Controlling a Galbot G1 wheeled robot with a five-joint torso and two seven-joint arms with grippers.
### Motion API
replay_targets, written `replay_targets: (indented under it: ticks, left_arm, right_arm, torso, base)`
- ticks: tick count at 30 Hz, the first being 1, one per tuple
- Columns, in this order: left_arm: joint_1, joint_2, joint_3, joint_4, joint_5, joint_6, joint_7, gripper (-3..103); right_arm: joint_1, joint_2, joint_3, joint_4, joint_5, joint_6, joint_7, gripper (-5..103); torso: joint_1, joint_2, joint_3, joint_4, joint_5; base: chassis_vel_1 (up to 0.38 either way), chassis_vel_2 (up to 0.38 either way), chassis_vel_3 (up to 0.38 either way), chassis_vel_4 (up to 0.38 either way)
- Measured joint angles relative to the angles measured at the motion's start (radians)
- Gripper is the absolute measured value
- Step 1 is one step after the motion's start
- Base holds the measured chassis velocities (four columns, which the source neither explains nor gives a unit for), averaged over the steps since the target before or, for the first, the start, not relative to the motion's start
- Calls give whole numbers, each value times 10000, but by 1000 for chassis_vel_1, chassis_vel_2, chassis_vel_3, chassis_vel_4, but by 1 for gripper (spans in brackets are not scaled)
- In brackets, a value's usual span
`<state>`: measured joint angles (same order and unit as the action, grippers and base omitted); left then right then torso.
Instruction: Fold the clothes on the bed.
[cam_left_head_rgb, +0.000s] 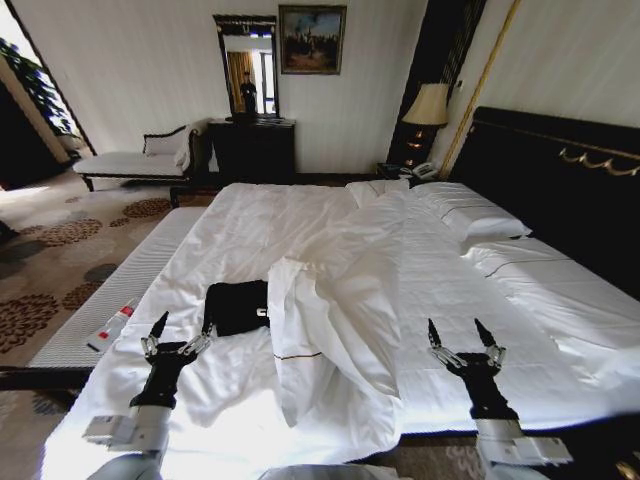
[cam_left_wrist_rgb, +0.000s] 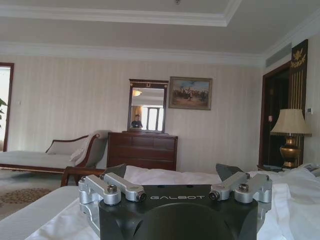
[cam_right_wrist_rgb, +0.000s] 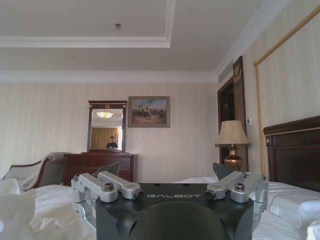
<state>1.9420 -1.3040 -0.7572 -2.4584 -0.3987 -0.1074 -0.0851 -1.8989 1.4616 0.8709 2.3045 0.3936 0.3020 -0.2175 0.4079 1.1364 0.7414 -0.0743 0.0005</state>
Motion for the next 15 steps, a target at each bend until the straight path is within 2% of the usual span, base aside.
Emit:
replay_targets:
  ticks: [1, 4, 5, 8, 10, 11, 12, 13, 14, 15]
  left_arm:
    - [0, 0, 0, 0, 0, 0, 0, 100]
    - [49, -165, -92, -46, 68, 81, -72, 100]
    - [49, -165, -92, -46, 68, 81, -72, 100]
    - [183, -412, -157, 60, 254, 98, -111, 100]
    - [302, -668, -195, 63, 416, 178, -124, 100]
    - [302, -668, -195, 63, 416, 178, -124, 100]
    - [401, -796, -220, -8, 455, 248, -137, 100]
    - [485, -881, -232, -86, 482, 287, -140, 100]
    - [673, -1058, -248, -259, 554, 347, -142, 100]
    - [863, -1220, -275, -360, 654, 400, -139, 100]
  right_arm:
    - [0, 0, 0, 0, 0, 0, 0, 100]
    - [168, -770, -190, 14, 899, -409, 51, 100]
    - [168, -770, -190, 14, 899, -409, 51, 100]
    - [575, -1646, -404, 14, 2135, -1296, 466, 100]
    - [1200, -2849, -612, 15, 3674, -2106, 1333, 100]
    - [1200, -2849, -612, 15, 3674, -2106, 1333, 100]
    - [1497, -3562, -716, 15, 4475, -2422, 1830, 100]
    - [1659, -3943, -751, 13, 4904, -2560, 2084, 100]
    - [2075, -4735, -794, 11, 5922, -2862, 2539, 100]
    - [2536, -5394, -809, -42, 6994, -3186, 2784, 100]
  torso:
    - [0, 0, 0, 0, 0]
    - [0, -1, 1, -2, -3]
    - [0, -1, 1, -2, -3]
    - [0, 0, 0, -2, -6]
    - [-1, 0, 0, -3, -3]
    - [-1, 0, 0, -3, -3]
    - [-1, 0, 0, 0, -3]
    - [-1, 0, 1, -1, -2]
    - [0, 0, 1, 6, -5]
    - [0, -1, 1, 3, 3]
  base:
    - [0, 0, 0, 0]
    - [0, 0, 0, 0]
    - [0, 0, 0, 0]
    - [0, 0, 0, 0]
    - [0, 0, 0, 0]
    - [0, 0, 0, 0]
    - [0, 0, 0, 0]
    - [0, 0, 0, 0]
    - [0, 0, 0, 0]
    - [0, 0, 0, 0]
